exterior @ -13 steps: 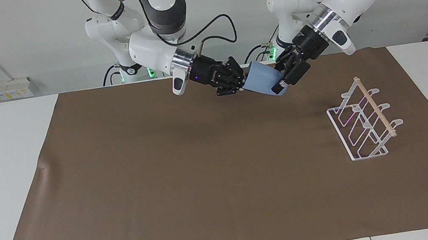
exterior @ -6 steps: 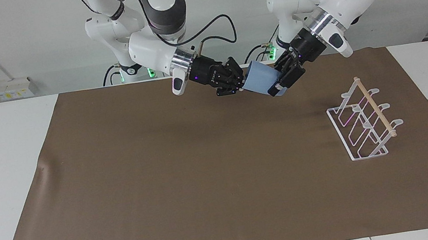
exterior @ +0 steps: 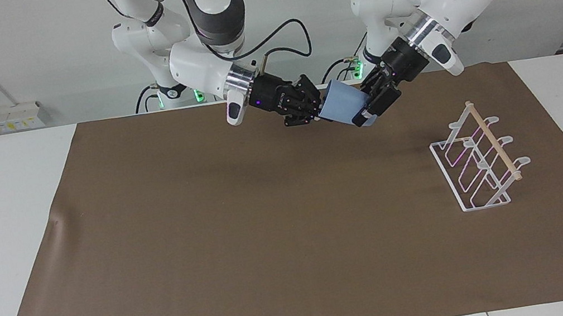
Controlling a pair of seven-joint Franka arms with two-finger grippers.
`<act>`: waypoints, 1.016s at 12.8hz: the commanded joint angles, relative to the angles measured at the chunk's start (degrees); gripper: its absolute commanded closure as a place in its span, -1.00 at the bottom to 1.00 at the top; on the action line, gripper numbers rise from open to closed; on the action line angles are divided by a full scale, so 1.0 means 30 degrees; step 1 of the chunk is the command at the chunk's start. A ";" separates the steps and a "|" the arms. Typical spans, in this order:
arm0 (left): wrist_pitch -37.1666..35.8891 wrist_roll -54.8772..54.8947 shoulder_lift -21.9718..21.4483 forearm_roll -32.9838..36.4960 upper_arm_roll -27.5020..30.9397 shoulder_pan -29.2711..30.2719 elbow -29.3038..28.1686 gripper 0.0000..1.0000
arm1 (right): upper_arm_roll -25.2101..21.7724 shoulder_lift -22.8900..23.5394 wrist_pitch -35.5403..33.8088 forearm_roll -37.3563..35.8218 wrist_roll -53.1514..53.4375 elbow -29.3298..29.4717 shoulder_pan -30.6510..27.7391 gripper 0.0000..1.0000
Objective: Hang cup on cup holder
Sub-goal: 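Close the left gripper around the cup base held by the right gripper, then open the right gripper and withdraw it while the left gripper carries the cup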
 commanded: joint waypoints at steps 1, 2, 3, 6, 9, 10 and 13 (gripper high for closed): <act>-0.0372 -0.0450 0.0148 0.0432 0.0242 -0.0324 0.0327 1.00 | 0.0194 0.0079 0.0529 0.0175 0.0126 0.0199 -0.0122 -1.00; -0.0372 -0.0421 0.0148 0.0461 0.0242 -0.0295 0.0327 1.00 | 0.0194 0.0079 0.0676 0.0175 0.0126 0.0199 -0.0122 -1.00; -0.0372 -0.0392 0.0148 0.0751 0.0242 -0.0295 0.0298 1.00 | 0.0194 0.0079 0.0707 0.0175 0.0126 0.0199 -0.0122 -1.00; -0.0899 -0.0362 0.0119 0.2799 0.0242 -0.0061 0.0356 1.00 | 0.0165 0.0079 0.0881 0.0029 0.0126 0.0199 -0.0122 -1.00; -0.0929 -0.0479 0.0148 0.6624 0.0300 -0.0002 0.0356 1.00 | -0.0039 0.0225 0.0942 -0.1892 -0.0108 0.0491 -0.0180 -1.00; -0.1248 -0.0480 0.0148 0.8383 0.0329 0.0027 0.0356 1.00 | -0.0272 0.0254 0.0912 -0.4573 -0.0138 0.0550 -0.0210 -1.00; -0.1867 -0.0392 0.0119 1.1442 0.0418 0.0377 0.0327 1.00 | -0.1851 0.0284 -0.0952 -1.3071 -0.0109 0.1309 -0.0268 -1.00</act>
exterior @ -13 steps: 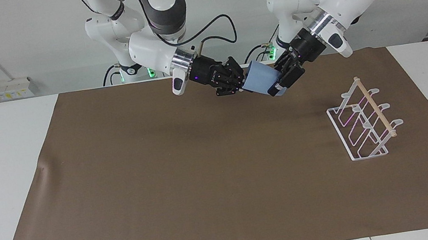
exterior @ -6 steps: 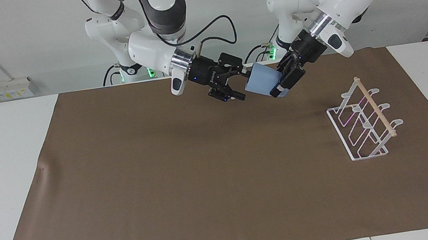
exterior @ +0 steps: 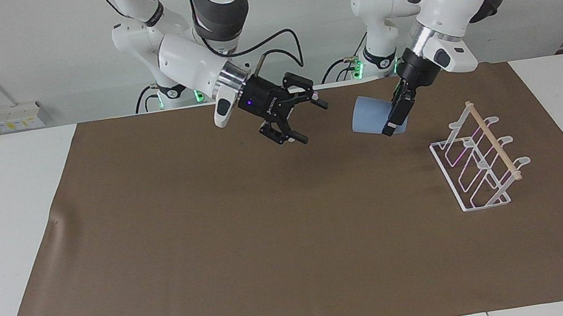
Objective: Hang cup on cup holder
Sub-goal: 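Open the right gripper and withdraw it while the left gripper carries the cup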
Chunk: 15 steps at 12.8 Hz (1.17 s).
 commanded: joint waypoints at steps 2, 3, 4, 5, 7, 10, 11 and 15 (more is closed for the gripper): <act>-0.0303 -0.0189 0.0099 0.3307 0.0078 0.0360 0.0292 1.00 | -0.2271 0.0228 -0.4888 -0.8844 0.0177 0.2299 -0.0237 -1.00; -0.0244 -0.0219 0.0099 0.4391 0.0049 0.0622 0.0292 1.00 | -0.3004 0.0228 -0.7229 -1.1161 0.0933 0.3411 -0.0266 -1.00; -0.0244 -0.0190 0.0099 0.5620 0.0049 0.0944 0.0234 1.00 | -0.3795 0.0257 -0.9660 -1.3592 0.2419 0.4611 -0.0296 -1.00; -0.0128 -0.0132 0.0099 0.6850 0.0049 0.1121 0.0176 1.00 | -0.3948 0.0373 -1.1569 -1.5937 0.3739 0.5638 -0.0296 -1.00; 0.0602 -0.0102 0.0099 0.9398 0.0049 0.1853 0.0001 1.00 | -0.3978 0.0433 -1.4504 -1.9983 0.7045 0.6582 -0.0296 -1.00; 0.1802 -0.0364 0.0244 1.2830 0.0078 0.2265 -0.0848 1.00 | -0.4675 0.0404 -1.7031 -2.2986 1.0343 0.7054 -0.0325 -1.00; 0.2300 -0.0946 0.0796 1.3883 0.0078 0.2468 -0.0821 1.00 | -0.5291 0.0404 -1.7966 -2.2991 1.0374 0.7084 -0.0325 -1.00; 0.3916 -0.2768 0.1915 1.7172 0.0078 0.2851 -0.0878 1.00 | -0.7405 0.0346 -2.1101 -2.2960 1.0403 0.8167 -0.0296 -1.00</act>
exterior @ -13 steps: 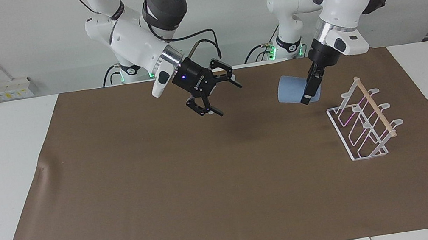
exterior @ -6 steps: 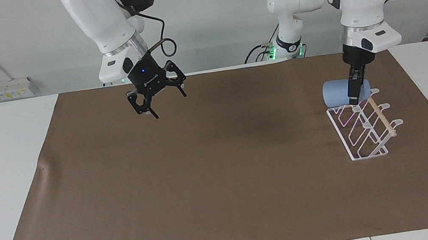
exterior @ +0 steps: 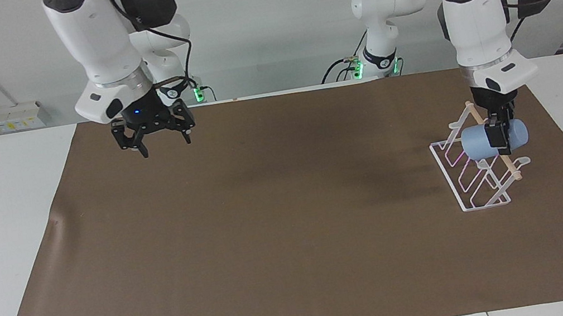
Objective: Hang cup on cup holder
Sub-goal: 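Lower the cup onto the rack hook with the left gripper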
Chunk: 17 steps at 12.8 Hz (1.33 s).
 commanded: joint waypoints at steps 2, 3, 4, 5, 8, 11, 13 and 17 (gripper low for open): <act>0.0651 -0.0554 0.0467 0.1745 -0.0160 0.0541 -0.0110 1.00 | -0.0388 0.0091 -0.2277 -0.0361 0.0777 0.1055 0.0127 -1.00; 0.0652 -0.0555 0.0526 0.1981 -0.0131 0.0571 -0.0138 1.00 | -0.0766 0.0090 -0.2309 -0.0273 0.1011 0.1055 0.0156 -1.00; 0.0652 -0.0584 0.0527 0.2361 -0.0130 0.0571 -0.0139 1.00 | -0.1002 0.0090 -0.2338 -0.0157 0.1014 0.1026 0.0186 -1.00; 0.0652 -0.0584 0.0498 0.2539 -0.0159 0.0571 -0.0226 1.00 | -0.1034 0.0061 -0.2397 -0.0155 0.1072 0.1025 0.0215 -1.00; 0.1498 -0.1869 0.0527 0.3738 -0.0160 0.0571 -0.1189 1.00 | -0.1762 -0.0232 -0.2106 -0.0155 0.1714 0.0267 0.0273 -1.00; 0.1531 -0.1961 0.0410 0.3800 -0.0160 0.0512 -0.1544 1.00 | -0.2701 -0.0640 -0.1756 -0.0155 0.1337 -0.0639 0.0274 -1.00; 0.1764 -0.1961 0.0439 0.4091 -0.0160 0.0542 -0.1720 1.00 | -0.3054 -0.1605 -0.0588 -0.0155 0.1220 -0.2684 0.0303 -1.00; 0.1794 -0.1961 0.0264 0.4619 -0.0160 0.0513 -0.2247 1.00 | -0.3435 -0.2078 0.0445 -0.0155 0.1219 -0.3780 0.1004 -1.00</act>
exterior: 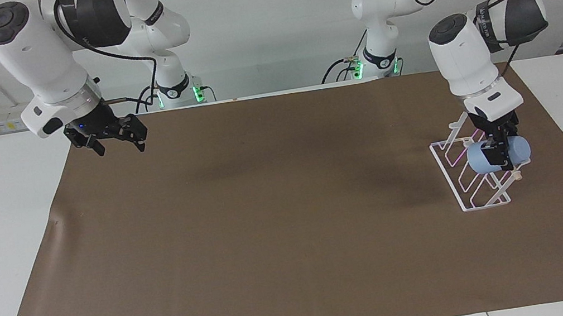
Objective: Hang cup on cup holder
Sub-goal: 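Lower the cup onto the rack hook with the left gripper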
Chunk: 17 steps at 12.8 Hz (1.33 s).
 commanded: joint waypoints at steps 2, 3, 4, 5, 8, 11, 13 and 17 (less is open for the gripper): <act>0.0495 -0.0477 -0.0368 0.0848 -0.0079 0.0172 -0.0749 1.00 | -0.0431 -0.0815 0.0542 -0.0155 -0.0004 -0.0562 0.0579 -1.00; 0.0553 -0.0477 -0.0396 0.0906 -0.0079 0.0172 -0.0749 1.00 | -0.0460 -0.0815 0.0281 -0.0155 -0.0033 -0.0240 0.0580 -1.00; 0.0612 -0.0477 -0.0426 0.0936 -0.0079 0.0172 -0.0981 1.00 | -0.0634 -0.0844 0.0133 -0.0155 -0.0033 -0.0121 0.0580 -1.00; 0.0844 -0.0477 -0.0513 0.1023 -0.0079 0.0172 -0.1244 1.00 | -0.0723 -0.1048 0.0045 -0.0155 -0.0033 -0.0091 0.0609 -1.00; 0.1023 -0.0536 -0.0718 0.1083 -0.0079 0.0172 -0.1686 1.00 | -0.0753 -0.1343 -0.0919 -0.0155 -0.0266 0.0463 0.0580 -1.00; 0.1168 -0.0478 -0.0748 0.1170 -0.0079 0.0201 -0.1745 -0.17 | -0.0958 -0.1693 -0.0981 -0.0125 -0.0326 -0.0204 0.0609 -1.00; 0.1110 -0.0419 -0.0748 0.1374 -0.0079 0.0172 -0.1687 -1.00 | -0.0871 -0.1752 -0.0922 -0.0126 -0.0355 -0.0090 0.0638 -1.00; 0.0702 0.0456 -0.0427 0.1347 -0.0108 0.0114 -0.0637 -1.00 | -0.0870 -0.2075 -0.0952 -0.0125 -0.0326 -0.0120 0.0609 -1.00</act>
